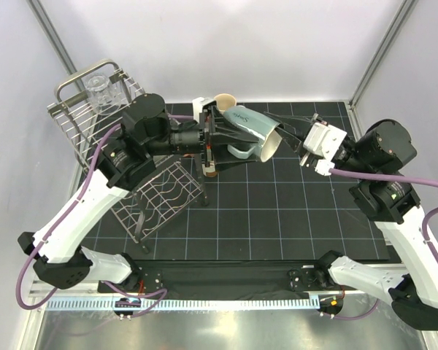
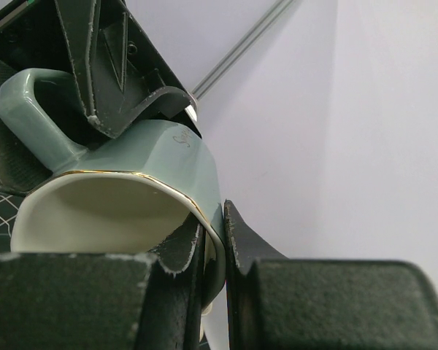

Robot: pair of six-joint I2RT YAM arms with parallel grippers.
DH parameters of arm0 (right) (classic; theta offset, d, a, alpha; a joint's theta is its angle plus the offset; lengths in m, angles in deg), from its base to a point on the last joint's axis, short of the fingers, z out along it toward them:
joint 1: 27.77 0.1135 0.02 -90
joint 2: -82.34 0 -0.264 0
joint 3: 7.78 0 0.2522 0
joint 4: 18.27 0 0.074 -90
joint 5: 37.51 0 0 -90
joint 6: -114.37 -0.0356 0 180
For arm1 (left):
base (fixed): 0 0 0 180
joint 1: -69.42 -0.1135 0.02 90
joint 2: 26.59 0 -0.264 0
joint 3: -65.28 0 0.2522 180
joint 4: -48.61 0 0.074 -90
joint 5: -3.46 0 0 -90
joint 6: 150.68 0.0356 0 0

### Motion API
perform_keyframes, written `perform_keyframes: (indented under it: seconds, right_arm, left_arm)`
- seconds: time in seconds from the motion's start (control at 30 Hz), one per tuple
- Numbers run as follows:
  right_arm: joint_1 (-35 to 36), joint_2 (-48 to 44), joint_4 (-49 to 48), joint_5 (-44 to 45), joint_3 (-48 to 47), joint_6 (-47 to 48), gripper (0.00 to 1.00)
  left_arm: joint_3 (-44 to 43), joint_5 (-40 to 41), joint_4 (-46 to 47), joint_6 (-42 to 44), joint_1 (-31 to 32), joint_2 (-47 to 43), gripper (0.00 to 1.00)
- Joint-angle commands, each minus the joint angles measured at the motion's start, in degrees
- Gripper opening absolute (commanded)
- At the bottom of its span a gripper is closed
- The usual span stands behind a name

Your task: Load the cups into the dish rack

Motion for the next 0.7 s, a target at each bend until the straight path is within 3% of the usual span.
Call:
perform_keyframes:
  seconds: [0.0,0.33,0.47,0.5,0.67]
  right_arm:
    - [0.4,-0.7,-8.5,-2.9,-2.5,-2.1,0.04]
    - [0.4,-1.7,-5.9,-4.3,-3.2,-2.5,0.04]
    - [0.4,-2.1,-4.4,-4.5,-3.2,-1.5,0.04]
    - [0.4,-2.1,-3.7,-4.5,-3.2,-1.3,0.04]
    - [0.4,-2.5,-4.8,-3.1,-1.8,-0.7,0.04]
  left_arm:
    - [-1.8,-0.4,-1.1,2.0,0.1,0.4,0.43]
    - [-2.4,0.8,-1.7,2.6,0.1,0.5,0.29]
    - [-2.2,1.8,-1.7,2.9,0.1,0.3,0.11]
    - [-2.2,2.9,-1.7,3.2,0.1,0.1,0.0]
    - [-4.2,4.9,-2.2,6.1,0.1,0.3,0.0]
